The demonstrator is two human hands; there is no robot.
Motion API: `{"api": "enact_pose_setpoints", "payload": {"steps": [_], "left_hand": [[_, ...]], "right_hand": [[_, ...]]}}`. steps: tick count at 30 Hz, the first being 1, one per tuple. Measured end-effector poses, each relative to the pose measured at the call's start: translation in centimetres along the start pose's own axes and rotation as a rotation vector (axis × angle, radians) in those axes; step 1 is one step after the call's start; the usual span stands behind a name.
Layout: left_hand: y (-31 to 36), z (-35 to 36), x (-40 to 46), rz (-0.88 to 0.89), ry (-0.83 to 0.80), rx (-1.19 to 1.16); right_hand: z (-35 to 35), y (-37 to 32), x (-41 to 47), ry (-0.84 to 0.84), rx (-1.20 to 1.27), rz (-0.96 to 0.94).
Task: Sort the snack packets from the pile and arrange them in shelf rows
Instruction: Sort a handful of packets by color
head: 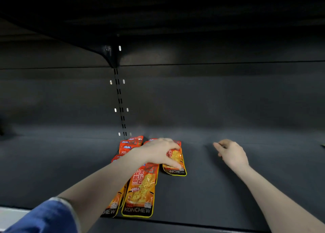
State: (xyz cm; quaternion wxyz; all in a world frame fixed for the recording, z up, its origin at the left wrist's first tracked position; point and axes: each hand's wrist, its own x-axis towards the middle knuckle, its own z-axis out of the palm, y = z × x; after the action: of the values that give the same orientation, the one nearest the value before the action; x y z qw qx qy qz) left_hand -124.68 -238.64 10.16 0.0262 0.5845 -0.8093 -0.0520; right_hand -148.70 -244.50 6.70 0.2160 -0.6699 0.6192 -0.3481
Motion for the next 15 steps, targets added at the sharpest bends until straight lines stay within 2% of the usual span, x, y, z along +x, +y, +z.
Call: {"api": "enact_pose_setpoints", "payload": {"steps": [6, 15], "left_hand": [[0.03, 0.02, -0.26, 0.026, -0.035, 0.046], [0.09, -0.24, -0.09, 0.009, -0.054, -0.022]], "right_hand": [[0.21, 0.14, -0.06, 0.012, -0.036, -0.005], [-0.05, -0.01, -0.11, -0.02, -0.053, -0.024]]}}
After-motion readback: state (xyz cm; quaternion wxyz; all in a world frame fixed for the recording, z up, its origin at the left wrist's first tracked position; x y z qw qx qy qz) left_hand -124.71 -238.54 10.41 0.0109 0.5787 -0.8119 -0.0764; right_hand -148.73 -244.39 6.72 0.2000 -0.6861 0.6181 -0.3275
